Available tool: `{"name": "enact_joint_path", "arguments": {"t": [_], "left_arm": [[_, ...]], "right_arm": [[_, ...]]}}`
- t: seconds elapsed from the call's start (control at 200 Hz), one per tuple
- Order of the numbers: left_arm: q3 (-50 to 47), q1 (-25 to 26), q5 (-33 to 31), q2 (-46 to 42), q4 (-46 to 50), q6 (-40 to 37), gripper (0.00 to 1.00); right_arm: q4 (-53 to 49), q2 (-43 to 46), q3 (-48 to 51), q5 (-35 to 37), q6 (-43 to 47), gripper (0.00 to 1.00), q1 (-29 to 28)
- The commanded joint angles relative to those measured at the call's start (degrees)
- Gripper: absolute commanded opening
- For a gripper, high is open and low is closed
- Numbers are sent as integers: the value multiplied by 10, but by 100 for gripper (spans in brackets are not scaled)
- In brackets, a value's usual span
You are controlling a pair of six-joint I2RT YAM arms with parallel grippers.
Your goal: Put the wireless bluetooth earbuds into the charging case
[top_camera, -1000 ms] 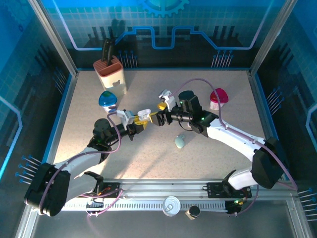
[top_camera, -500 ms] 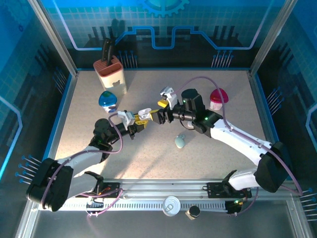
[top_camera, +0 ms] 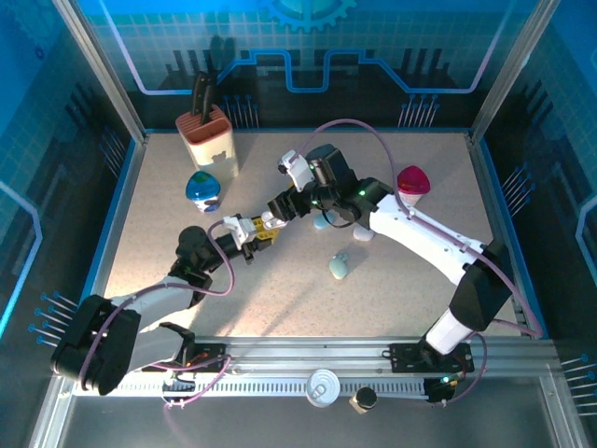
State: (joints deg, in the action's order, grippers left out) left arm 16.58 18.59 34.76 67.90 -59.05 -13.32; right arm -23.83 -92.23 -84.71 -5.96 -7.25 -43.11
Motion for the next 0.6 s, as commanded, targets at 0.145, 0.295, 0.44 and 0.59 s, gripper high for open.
{"name": "enact_joint_path", "arguments": {"t": [0.145, 0.295, 0.44, 0.59], "left_arm": [[4, 0, -25, 3, -49, 49, 12], [16, 0, -13, 4, -43, 78, 12], [31, 0, 67, 2, -7, 73, 12], [56, 3, 176, -2, 37, 100, 12]], "right_arm": [[-180, 27, -22, -11, 52, 74, -3], [-166, 71, 10, -31, 51, 74, 12], [-72, 141, 88, -103, 76, 74, 38], [-31, 174, 142, -142, 177, 73, 42]]}}
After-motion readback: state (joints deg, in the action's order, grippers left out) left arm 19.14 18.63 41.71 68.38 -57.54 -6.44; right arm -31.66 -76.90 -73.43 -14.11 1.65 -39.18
